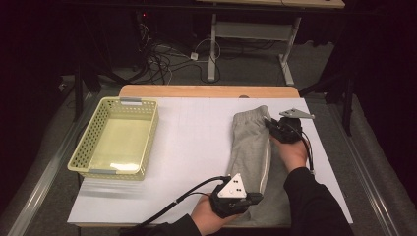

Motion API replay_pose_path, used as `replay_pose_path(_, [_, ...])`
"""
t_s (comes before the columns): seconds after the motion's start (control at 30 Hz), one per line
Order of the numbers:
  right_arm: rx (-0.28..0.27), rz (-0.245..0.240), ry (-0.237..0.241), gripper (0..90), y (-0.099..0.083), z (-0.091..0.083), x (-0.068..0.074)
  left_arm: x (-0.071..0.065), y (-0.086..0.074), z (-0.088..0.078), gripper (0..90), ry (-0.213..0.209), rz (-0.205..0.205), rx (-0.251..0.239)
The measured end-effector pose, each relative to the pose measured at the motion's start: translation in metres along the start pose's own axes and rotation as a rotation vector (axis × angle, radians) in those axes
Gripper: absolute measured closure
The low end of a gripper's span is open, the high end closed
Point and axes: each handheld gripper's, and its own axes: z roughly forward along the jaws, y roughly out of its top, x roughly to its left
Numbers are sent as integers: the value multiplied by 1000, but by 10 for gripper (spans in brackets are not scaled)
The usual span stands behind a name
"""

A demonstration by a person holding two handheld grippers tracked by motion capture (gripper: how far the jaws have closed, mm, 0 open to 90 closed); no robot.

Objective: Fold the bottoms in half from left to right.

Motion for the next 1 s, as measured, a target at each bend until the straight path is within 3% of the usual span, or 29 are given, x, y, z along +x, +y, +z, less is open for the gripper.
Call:
replay_pose_path(0.2, [31, 8, -22, 789, -11, 4, -12, 3, -3, 14, 835, 1, -16, 16])
replay_pose_path(0.3, [41, 18, -24, 789, -16, 7, -15, 7, -7, 14, 714, -4, -42, 23])
replay_pose_path(0.4, [50, 21, -27, 789, -20, 9, -16, 13, -13, 3, 596, 11, -75, 9])
replay_pose_path(0.6, [45, 20, -31, 788, -21, 11, -15, 35, -35, -38, 419, 141, -100, -20])
replay_pose_path(0.8, [45, 25, -34, 786, -21, 12, -15, 58, -56, -79, 337, 256, -120, -12])
replay_pose_path(0.83, [45, 26, -34, 786, -21, 12, -15, 62, -59, -84, 290, 278, -129, -2])
replay_pose_path(1.0, [52, 23, -39, 786, -22, 14, -15, 78, -73, -101, 147, 337, -170, 2])
